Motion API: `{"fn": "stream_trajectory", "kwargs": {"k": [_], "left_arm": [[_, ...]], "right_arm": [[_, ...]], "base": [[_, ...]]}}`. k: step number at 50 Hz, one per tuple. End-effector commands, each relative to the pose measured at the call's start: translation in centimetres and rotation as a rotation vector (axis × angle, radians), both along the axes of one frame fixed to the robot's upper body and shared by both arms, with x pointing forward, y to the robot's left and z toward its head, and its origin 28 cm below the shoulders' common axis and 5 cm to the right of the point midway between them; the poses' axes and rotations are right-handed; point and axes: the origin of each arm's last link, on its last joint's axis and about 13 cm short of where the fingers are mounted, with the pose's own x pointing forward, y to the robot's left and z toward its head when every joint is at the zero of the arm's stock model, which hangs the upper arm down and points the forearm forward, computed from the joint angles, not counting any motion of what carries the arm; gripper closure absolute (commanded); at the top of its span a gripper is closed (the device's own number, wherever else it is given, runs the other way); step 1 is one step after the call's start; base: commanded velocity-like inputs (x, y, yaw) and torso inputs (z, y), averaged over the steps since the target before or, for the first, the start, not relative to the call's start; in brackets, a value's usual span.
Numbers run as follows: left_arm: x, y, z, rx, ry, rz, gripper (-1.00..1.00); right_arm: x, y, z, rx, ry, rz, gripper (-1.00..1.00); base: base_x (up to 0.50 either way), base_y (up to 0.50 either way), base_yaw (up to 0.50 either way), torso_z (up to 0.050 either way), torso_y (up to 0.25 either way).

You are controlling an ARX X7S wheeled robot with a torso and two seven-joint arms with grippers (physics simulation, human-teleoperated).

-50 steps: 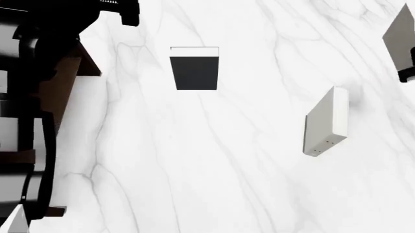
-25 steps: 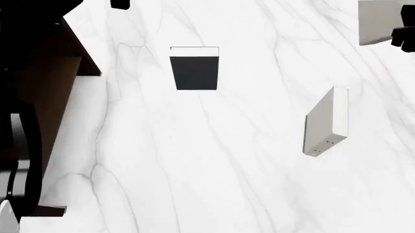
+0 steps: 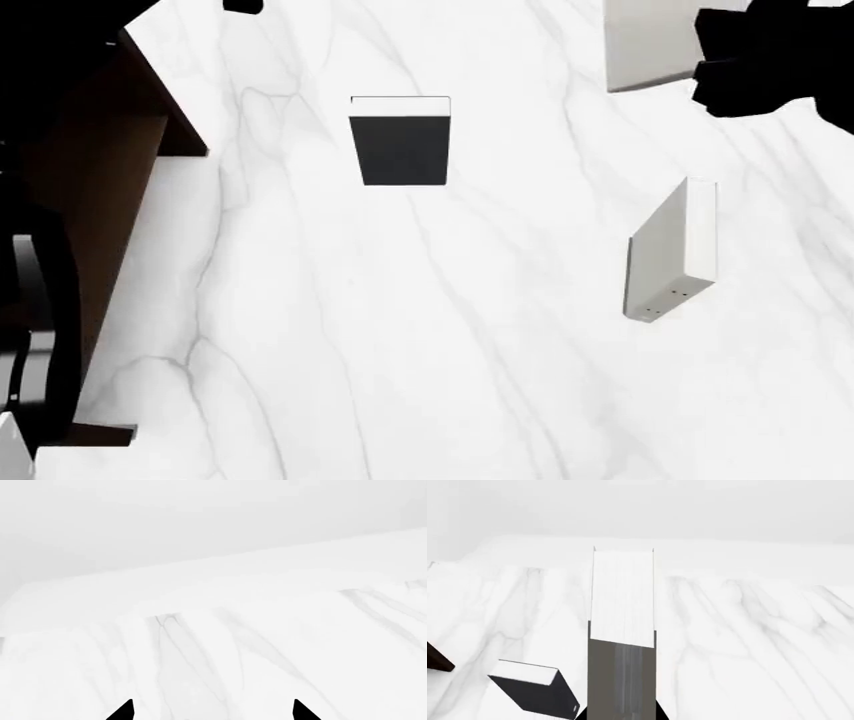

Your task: Pick up the book on the right and place it under the cabinet shelf.

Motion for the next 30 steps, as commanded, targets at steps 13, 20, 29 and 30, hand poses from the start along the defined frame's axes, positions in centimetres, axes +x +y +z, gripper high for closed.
{"fn": "stream_trajectory", "kwargs": {"k": [13, 20, 29, 30], "left_arm": [[-0.4, 0.0, 0.4, 0.006, -0.006, 0.0, -1.0], [-0.6, 0.0, 0.4, 0.005, -0.006, 0.001, -1.0], [-0.6, 0.1, 0.2, 0.001, -0.004, 0.003, -1.0], [-0.6, 0.1, 0.2, 0.001, -0.004, 0.003, -1.0]], "right_arm": [[-3.4, 3.0, -1.5, 0.148, 0.07, 0.218, 1.0], [-3.5, 4.7, -2.0, 0.162, 0.091, 0.285, 1.0], [-3.1, 7.1, -2.8, 0.167, 0.123, 0.37, 1.0], [-3.1, 7.3, -3.0, 0.167, 0.128, 0.378, 1.0]], "base": [[0.0, 0.0, 0.0, 0.0, 0.002], [0.0, 0.0, 0.0, 0.0, 0.001], [0.0, 0.0, 0.0, 0.002, 0.001], [0.0, 0.0, 0.0, 0.0, 0.0]]}}
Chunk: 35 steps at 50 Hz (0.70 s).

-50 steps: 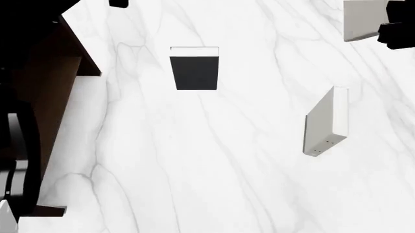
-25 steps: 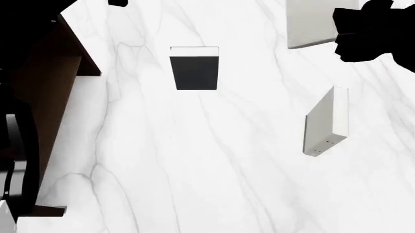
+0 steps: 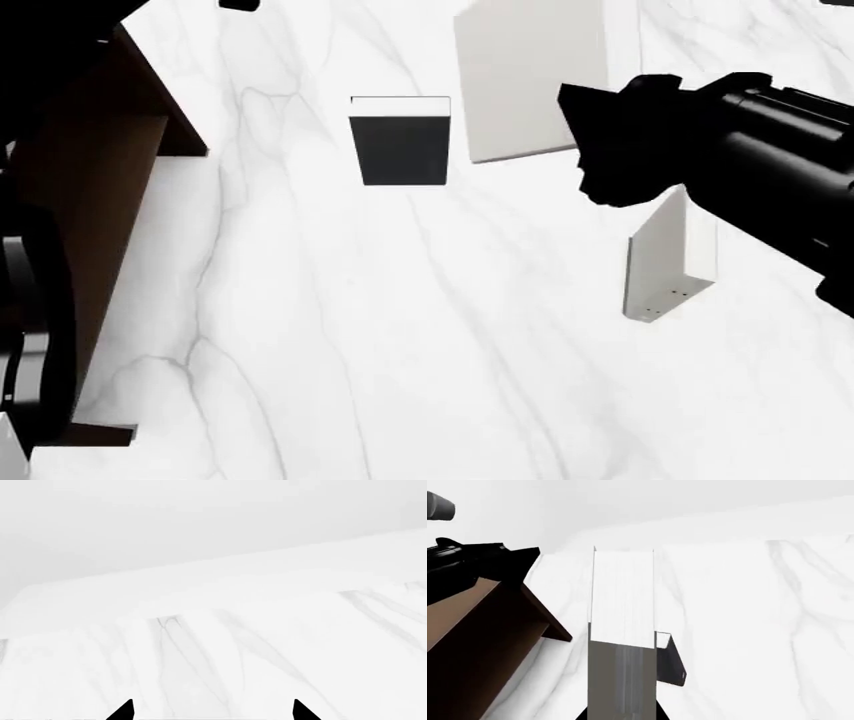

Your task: Pick up the book on the right and place it under the cabinet shelf.

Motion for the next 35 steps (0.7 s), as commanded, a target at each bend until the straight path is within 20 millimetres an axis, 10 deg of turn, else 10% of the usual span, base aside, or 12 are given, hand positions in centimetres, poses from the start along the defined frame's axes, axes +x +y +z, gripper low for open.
{"fn": "stream_trajectory", "kwargs": {"k": [1, 35], "left_arm": [[-0.1, 0.1, 0.0, -0.003, 0.001, 0.001, -1.0], [-0.4, -0.1, 0.1, -0.002, -0.003, 0.003, -1.0]], "right_arm": [[-0.2, 2.6, -0.8, 0.035, 0.028, 0.119, 1.0], [1.2, 9.4, -5.2, 0.193, 0.21, 0.326, 1.0]], "base": [[0.0, 0.0, 0.0, 0.0, 0.0], [0.0, 0.0, 0.0, 0.0, 0.002]]}}
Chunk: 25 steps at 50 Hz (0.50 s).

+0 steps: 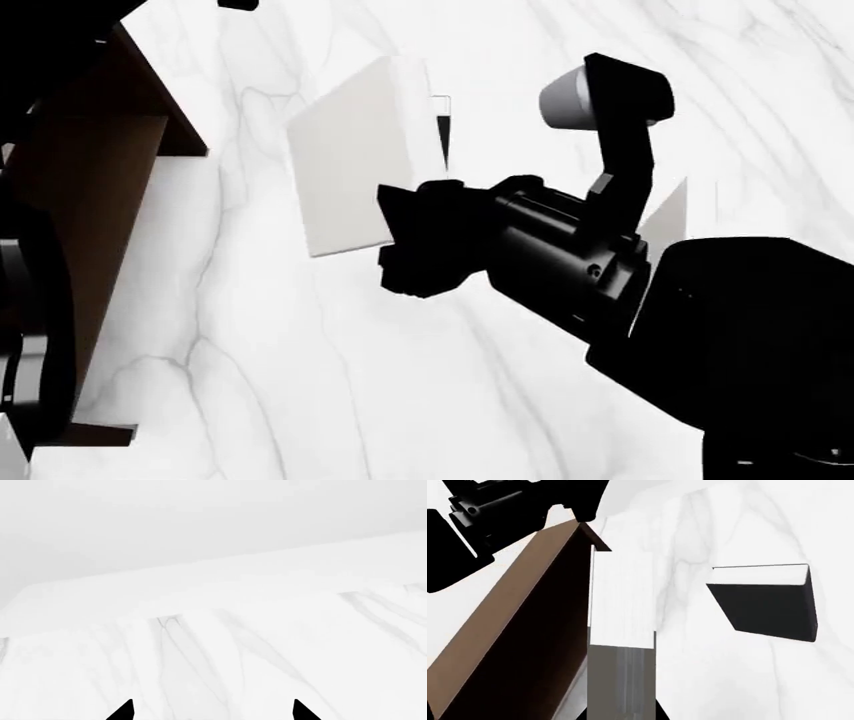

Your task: Pick up the book on the right and place it under the cabinet shelf.

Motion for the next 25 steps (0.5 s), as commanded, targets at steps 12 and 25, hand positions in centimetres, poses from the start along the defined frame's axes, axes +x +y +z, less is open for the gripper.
{"fn": "stream_trajectory", "kwargs": {"k": [12, 25], "left_arm": [[-0.1, 0.0, 0.0, 0.002, 0.002, 0.0, -1.0], [-0.1, 0.0, 0.0, -0.003, 0.006, 0.001, -1.0]], "right_arm": [[0.1, 3.8, -1.3, 0.186, 0.107, 0.132, 1.0], [-0.3, 5.5, -1.6, 0.351, 0.193, 0.138, 1.0]], "base": [[0.0, 0.0, 0.0, 0.001, 0.002], [0.0, 0.0, 0.0, 0.0, 0.001]]}}
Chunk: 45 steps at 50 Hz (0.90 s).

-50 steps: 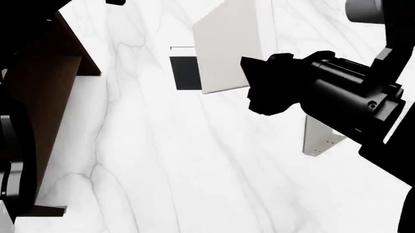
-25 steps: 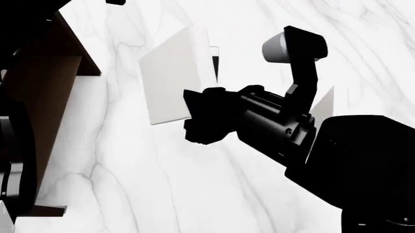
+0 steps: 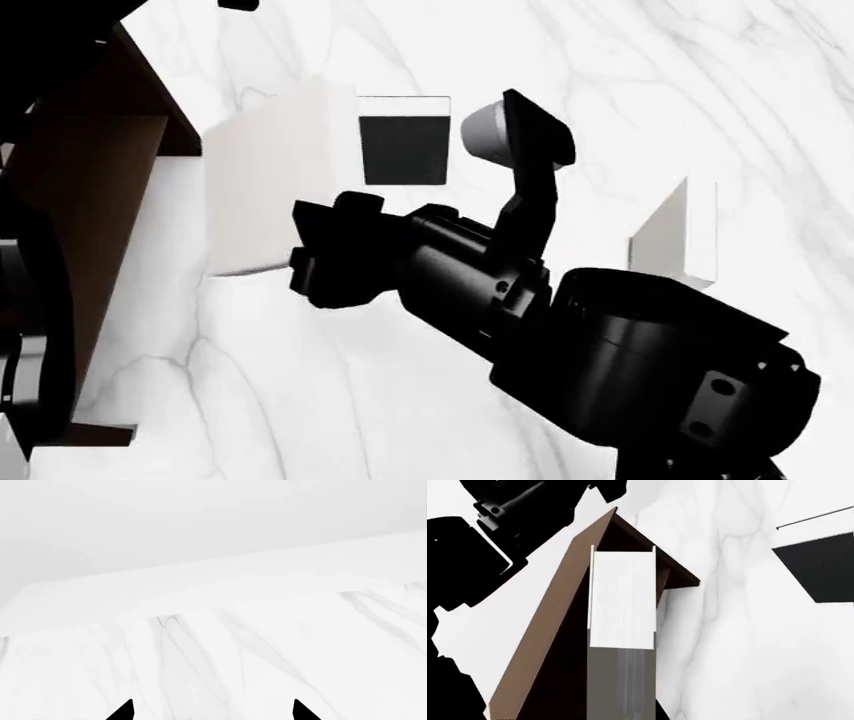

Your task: Pick up the book on the right and place it under the cabinet shelf.

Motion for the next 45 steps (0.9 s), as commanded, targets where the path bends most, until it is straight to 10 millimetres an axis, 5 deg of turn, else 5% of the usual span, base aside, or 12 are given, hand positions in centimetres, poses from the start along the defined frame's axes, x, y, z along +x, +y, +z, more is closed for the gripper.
{"fn": "stream_trajectory", "kwargs": {"k": [1, 45], "left_arm": [[0.0, 0.0, 0.0, -0.004, 0.003, 0.001, -1.0], [0.0, 0.0, 0.0, -0.003, 0.008, 0.002, -1.0]], "right_arm": [[-0.3, 1.3, -0.2, 0.171, 0.078, 0.036, 1.0], [2.3, 4.9, -5.6, 0.209, 0.296, 0.028, 1.0]], "base": [[0.0, 0.0, 0.0, 0.0, 0.0], [0.0, 0.0, 0.0, 0.0, 0.001]]}}
